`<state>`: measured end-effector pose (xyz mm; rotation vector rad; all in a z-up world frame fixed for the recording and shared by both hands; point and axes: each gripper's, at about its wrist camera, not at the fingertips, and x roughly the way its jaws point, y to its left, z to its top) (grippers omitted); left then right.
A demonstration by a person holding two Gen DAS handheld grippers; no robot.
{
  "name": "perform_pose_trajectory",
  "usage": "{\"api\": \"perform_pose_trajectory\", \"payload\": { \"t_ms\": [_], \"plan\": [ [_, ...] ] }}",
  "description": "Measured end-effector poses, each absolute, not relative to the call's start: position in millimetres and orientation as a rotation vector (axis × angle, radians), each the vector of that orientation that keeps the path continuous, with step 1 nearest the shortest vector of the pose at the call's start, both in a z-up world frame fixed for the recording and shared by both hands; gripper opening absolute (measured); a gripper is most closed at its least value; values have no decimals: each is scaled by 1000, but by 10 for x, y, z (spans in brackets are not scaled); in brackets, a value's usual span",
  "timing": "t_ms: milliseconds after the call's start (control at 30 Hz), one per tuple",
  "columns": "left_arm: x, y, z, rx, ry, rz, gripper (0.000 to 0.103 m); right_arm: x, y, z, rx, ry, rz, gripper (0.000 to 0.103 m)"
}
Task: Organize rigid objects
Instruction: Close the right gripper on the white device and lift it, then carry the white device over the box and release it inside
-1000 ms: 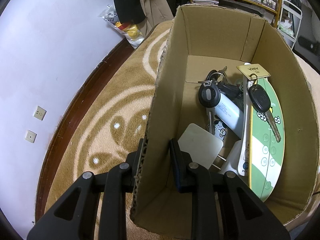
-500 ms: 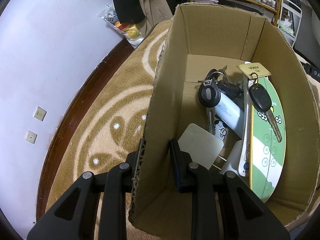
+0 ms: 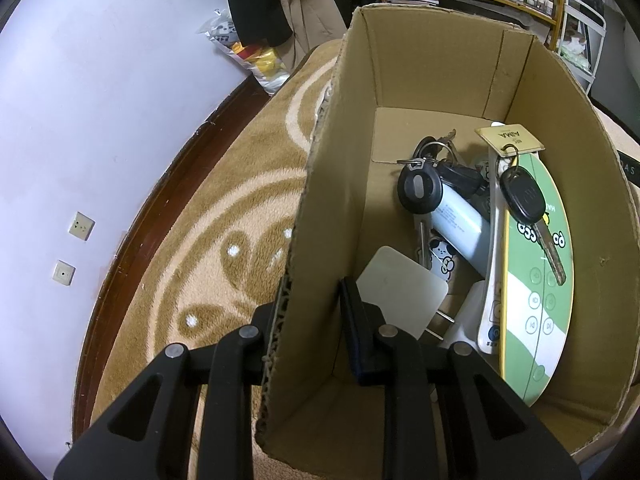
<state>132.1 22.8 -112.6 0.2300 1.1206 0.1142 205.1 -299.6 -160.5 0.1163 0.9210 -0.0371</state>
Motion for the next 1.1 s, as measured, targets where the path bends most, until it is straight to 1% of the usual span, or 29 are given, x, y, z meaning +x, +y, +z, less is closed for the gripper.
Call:
{"api": "perform_pose_trajectory", "payload": {
  "t_ms": [267, 767, 1000, 1100],
  "plan": [
    [1328, 232, -1129, 229, 1122, 114, 23, 1966, -2827, -1428, 107, 900, -95, 51],
    [1317, 248, -1116, 230, 1117, 113, 23, 1673, -2345, -695, 147, 716, -24, 51],
    [1317, 252, -1113, 228, 1119, 113, 23, 1465, -2200, -465, 220, 659, -13, 51],
    [1319, 254, -1113, 229, 1117, 113, 23, 1394, -2116, -358, 201, 642, -3, 51]
  ]
}}
